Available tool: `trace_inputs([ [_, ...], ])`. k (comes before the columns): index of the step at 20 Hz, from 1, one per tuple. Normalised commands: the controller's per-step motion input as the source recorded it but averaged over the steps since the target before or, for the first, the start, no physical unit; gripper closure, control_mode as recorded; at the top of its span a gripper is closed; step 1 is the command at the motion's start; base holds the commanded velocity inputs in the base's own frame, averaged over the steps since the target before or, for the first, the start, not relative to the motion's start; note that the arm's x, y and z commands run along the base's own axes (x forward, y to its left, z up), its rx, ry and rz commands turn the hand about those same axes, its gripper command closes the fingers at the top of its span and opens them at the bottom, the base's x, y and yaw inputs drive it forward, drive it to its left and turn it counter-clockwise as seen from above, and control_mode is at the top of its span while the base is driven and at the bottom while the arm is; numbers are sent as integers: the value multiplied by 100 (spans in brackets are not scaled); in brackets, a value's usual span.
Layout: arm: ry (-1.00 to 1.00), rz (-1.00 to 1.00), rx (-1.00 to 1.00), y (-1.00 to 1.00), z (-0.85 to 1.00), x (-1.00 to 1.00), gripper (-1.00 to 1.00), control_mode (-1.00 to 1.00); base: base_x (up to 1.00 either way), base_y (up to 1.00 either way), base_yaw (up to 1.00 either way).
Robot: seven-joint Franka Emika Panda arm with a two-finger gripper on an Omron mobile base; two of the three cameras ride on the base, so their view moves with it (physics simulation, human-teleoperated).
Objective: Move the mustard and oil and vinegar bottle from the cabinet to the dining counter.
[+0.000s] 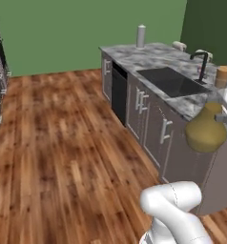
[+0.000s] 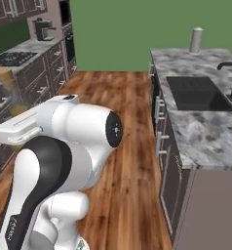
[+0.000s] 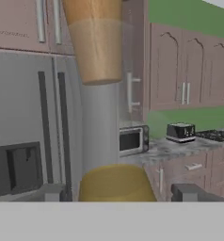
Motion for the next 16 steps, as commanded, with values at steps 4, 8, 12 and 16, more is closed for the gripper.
trace_inputs([
  [4, 0, 0, 0, 0, 0, 0, 100, 100, 6, -75, -19],
  [8, 0, 0, 0, 0, 0, 0, 100, 100, 19, -78, -3],
  [12, 0, 0, 0, 0, 0, 0, 100, 100, 26, -78, 0],
  [16, 0, 0, 0, 0, 0, 0, 100, 100, 28, -78, 0],
])
